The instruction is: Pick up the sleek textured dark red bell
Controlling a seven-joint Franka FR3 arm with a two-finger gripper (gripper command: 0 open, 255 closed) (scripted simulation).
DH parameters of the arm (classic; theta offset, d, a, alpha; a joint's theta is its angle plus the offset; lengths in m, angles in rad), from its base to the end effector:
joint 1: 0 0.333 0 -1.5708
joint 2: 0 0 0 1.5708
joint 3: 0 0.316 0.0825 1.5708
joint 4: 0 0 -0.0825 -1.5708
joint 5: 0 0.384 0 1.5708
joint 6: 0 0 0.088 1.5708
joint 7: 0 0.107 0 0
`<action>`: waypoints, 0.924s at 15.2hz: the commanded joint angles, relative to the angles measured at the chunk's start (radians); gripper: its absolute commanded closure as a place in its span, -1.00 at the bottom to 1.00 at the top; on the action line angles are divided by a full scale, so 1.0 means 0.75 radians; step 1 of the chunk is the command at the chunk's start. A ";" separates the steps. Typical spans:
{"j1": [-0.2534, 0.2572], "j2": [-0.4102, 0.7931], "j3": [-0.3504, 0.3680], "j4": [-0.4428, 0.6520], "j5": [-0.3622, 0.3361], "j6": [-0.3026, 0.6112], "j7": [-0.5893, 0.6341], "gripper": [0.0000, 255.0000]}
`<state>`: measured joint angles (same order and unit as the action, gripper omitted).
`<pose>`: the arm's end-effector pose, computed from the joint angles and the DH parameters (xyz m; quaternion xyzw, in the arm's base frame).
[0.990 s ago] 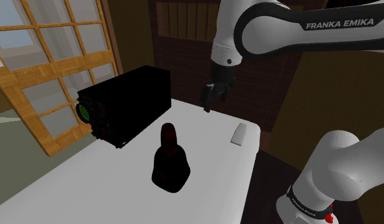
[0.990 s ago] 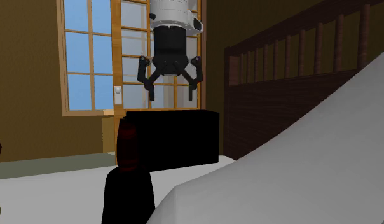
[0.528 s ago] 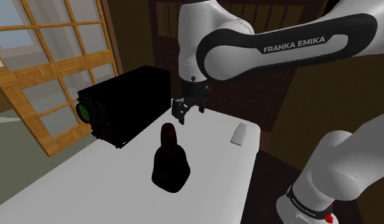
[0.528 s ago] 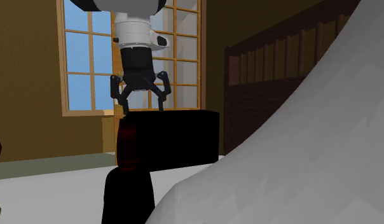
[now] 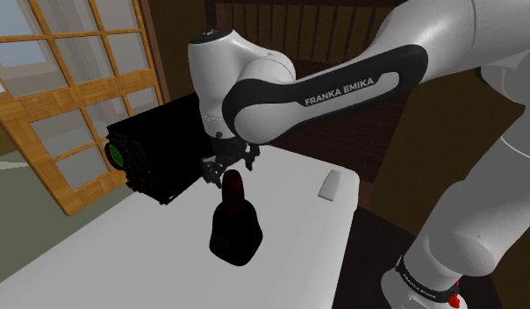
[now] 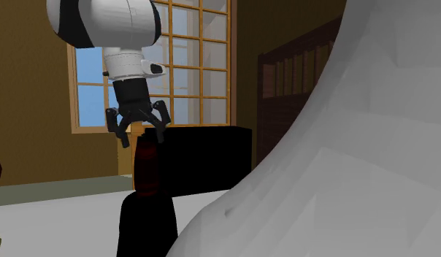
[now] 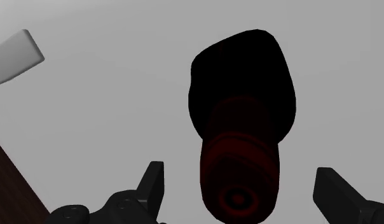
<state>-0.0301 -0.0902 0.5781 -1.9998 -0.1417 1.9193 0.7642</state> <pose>0.4582 0.2760 0.4924 0.9923 -0.0842 0.0530 0.0740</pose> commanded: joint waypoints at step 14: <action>0.002 0.061 0.012 -0.080 -0.047 0.124 0.057 1.00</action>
<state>-0.0288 -0.0487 0.5861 -2.0575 -0.1771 2.0103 0.8066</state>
